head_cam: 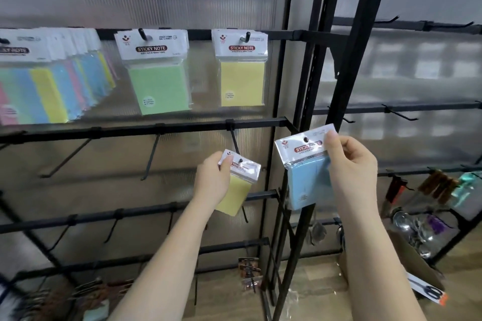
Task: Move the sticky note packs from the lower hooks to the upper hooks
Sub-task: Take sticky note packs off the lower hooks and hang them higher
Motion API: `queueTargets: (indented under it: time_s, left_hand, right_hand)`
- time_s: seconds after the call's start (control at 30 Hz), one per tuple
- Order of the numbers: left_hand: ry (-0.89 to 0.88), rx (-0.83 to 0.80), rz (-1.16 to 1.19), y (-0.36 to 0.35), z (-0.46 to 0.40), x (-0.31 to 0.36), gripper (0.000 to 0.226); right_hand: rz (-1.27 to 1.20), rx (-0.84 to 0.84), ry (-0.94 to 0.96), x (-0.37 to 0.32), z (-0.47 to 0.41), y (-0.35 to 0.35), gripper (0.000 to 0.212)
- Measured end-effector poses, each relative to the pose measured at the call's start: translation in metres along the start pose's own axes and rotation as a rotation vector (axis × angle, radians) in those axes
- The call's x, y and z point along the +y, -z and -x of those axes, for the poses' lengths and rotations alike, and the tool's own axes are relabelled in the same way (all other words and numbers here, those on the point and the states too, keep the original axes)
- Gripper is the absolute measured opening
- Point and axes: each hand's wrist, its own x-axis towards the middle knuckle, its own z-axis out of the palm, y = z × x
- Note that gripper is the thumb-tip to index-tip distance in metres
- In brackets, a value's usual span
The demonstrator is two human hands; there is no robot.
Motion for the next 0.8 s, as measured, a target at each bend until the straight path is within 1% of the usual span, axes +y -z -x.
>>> queueTargets:
  time_s: [0.2, 0.33, 0.5, 0.7, 0.8]
  left_hand:
    - [-0.094, -0.009, -0.017, 0.025, 0.006, 0.016, 0.031]
    - [-0.157, 0.047, 0.024, 0.042, -0.002, 0.040, 0.030]
    - [-0.332, 0.171, 0.108, 0.058, -0.015, 0.072, 0.036]
    - [-0.493, 0.189, 0.177, 0.067, -0.037, 0.120, 0.030]
    - [-0.560, 0.227, 0.171, 0.069, -0.047, 0.138, 0.037]
  right_hand:
    - [-0.071, 0.012, 0.014, -0.003, 0.004, -0.006, 0.031]
    - [-0.093, 0.033, 0.026, -0.008, 0.006, -0.010, 0.031]
    - [-0.117, 0.060, 0.026, -0.010, 0.008, -0.011, 0.033]
    - [-0.116, 0.066, 0.006, -0.012, 0.009, -0.012, 0.034]
    - [-0.102, 0.056, -0.005, -0.012, 0.010, -0.012, 0.036]
